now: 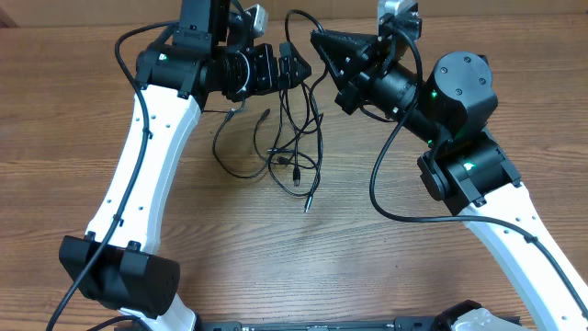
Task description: Untangle cables
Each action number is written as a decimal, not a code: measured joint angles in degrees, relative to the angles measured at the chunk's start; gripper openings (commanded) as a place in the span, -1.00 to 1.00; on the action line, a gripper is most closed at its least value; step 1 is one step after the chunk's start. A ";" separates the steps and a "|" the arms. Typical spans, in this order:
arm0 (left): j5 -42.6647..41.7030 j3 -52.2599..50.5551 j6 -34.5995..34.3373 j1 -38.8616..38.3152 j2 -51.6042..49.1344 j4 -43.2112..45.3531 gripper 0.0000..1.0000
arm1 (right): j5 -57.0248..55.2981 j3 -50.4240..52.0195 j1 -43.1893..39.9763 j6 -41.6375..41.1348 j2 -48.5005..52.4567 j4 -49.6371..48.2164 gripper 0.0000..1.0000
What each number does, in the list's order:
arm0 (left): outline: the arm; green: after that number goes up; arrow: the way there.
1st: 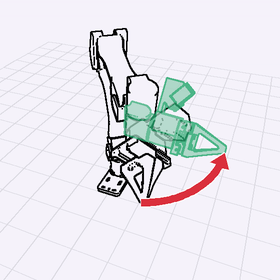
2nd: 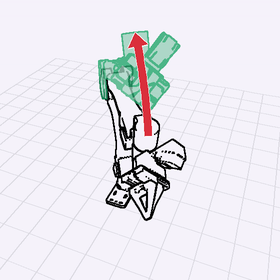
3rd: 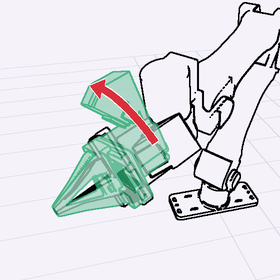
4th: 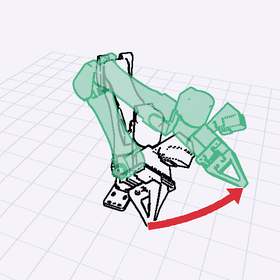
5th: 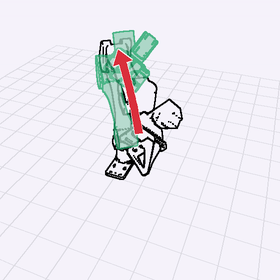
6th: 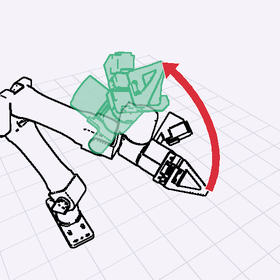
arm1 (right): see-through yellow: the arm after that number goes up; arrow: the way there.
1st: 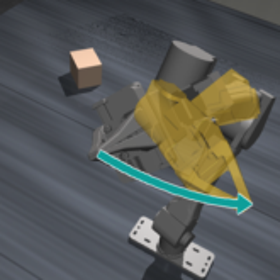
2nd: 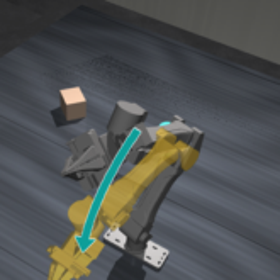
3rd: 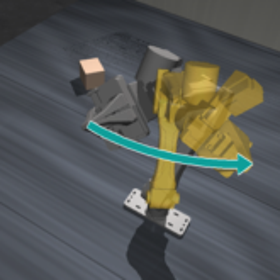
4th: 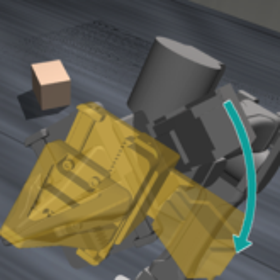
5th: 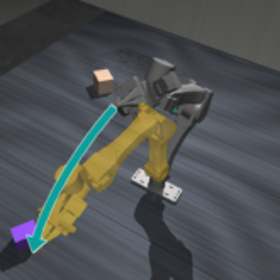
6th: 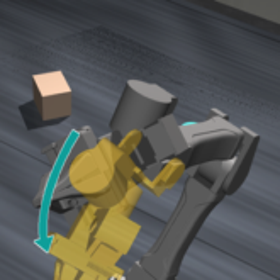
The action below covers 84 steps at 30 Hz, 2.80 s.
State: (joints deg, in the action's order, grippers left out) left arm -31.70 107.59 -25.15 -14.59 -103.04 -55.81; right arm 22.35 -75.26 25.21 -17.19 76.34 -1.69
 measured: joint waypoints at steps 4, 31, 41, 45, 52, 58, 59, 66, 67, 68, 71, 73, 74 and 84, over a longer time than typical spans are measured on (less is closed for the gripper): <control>4.13 0.00 -1.73 -1.25 0.00 0.26 1.00 | 1.36 0.00 0.00 -1.77 0.00 -1.42 -0.93; 26.64 -0.04 1.18 3.74 -16.02 -14.99 1.00 | 3.74 -0.07 -16.20 -5.07 0.00 -6.21 -0.93; 29.97 -0.04 1.66 6.08 -16.02 -16.46 0.99 | 4.07 -0.09 -25.83 -5.11 -0.02 -6.86 -0.93; 31.95 -0.04 1.77 6.08 -16.02 -16.83 0.99 | 4.26 -0.09 -30.99 -5.46 -0.11 -7.28 -0.93; 28.68 -0.04 1.77 6.08 -16.02 -12.79 1.00 | 8.26 -0.22 -38.21 -8.68 -0.33 -6.51 -0.93; 23.21 -0.04 2.25 6.08 -16.02 -11.50 0.99 | 9.88 -0.39 -39.87 -9.42 -0.33 -6.93 -0.93; 22.77 -0.04 3.39 6.08 -16.02 -11.85 1.00 | 9.84 -0.39 -40.35 -9.49 -0.33 -7.91 -0.93; 21.84 -0.04 17.81 6.08 -16.02 -17.33 0.99 | 5.90 -0.61 -45.86 -10.25 -0.66 -13.29 -0.93; 21.84 -0.04 19.96 6.08 -16.02 -17.99 1.00 | 5.44 -0.61 -46.58 -10.29 -0.66 -13.27 -0.93; 22.27 -0.04 22.49 6.08 -16.02 -18.64 1.00 | 5.01 -0.61 -48.28 -10.49 -0.66 -12.76 -0.93; 23.43 -0.04 25.46 6.12 -16.02 -19.17 1.00 | 4.28 -0.61 -51.49 -10.67 -0.66 -11.82 -0.93; 23.89 -0.04 26.58 6.12 -16.02 -19.19 1.00 | 4.15 -0.61 -53.72 -10.69 -0.66 -11.17 -0.93; 24.09 -0.04 26.95 6.12 -16.02 -19.10 0.99 | 4.13 -0.61 -55.06 -10.71 -0.66 -10.82 -0.93; 24.68 -0.04 28.33 6.12 -16.02 -18.05 1.00 | 3.74 -0.61 -62.84 -10.95 -0.66 -6.43 -0.92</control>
State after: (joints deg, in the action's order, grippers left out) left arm -7.03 107.55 3.18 -8.47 -119.07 -73.87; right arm 26.09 -75.88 -37.63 -28.14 75.68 -8.12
